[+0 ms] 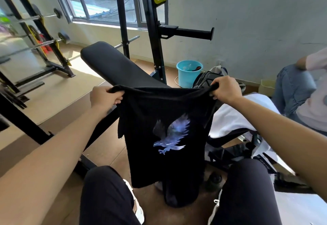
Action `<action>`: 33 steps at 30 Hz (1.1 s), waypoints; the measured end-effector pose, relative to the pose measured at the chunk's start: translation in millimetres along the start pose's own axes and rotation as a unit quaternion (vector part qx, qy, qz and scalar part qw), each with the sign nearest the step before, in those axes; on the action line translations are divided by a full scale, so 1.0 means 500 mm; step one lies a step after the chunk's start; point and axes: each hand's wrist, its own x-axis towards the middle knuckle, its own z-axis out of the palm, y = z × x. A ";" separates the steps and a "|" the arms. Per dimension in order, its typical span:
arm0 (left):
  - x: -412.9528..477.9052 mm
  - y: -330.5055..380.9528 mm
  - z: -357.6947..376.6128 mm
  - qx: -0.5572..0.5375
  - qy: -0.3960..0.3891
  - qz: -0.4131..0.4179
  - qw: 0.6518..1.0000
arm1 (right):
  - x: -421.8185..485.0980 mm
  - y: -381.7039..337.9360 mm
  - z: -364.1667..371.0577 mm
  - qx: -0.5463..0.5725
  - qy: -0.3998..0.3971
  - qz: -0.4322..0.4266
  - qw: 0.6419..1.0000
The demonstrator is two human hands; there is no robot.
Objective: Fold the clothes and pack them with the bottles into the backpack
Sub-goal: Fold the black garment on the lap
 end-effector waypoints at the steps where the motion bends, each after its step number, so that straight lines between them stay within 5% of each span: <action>1: -0.004 0.005 -0.005 0.030 0.012 0.014 0.999 | -0.002 -0.003 -0.004 -0.012 0.000 0.001 1.000; 6: -0.033 0.046 -0.038 0.032 -0.025 0.151 0.988 | -0.004 -0.004 -0.040 0.045 -0.049 -0.062 0.996; 10: -0.022 0.028 -0.033 0.163 -0.160 0.114 0.967 | 0.005 0.006 -0.032 -0.030 -0.038 -0.062 0.997; 14: -0.029 0.027 -0.016 0.039 -0.149 0.065 0.986 | -0.007 -0.002 0.005 -0.053 -0.014 -0.048 0.997; 22: -0.040 0.031 -0.033 -0.060 -0.311 -0.033 0.948 | -0.007 0.023 0.017 0.097 0.040 0.059 0.993; 27: -0.033 0.026 0.029 -0.036 -0.022 -0.093 0.995 | -0.004 0.006 0.031 0.098 0.034 0.091 0.990; 33: -0.045 0.056 0.068 -0.035 0.034 -0.120 0.992 | -0.010 -0.037 0.054 0.131 0.044 0.136 0.981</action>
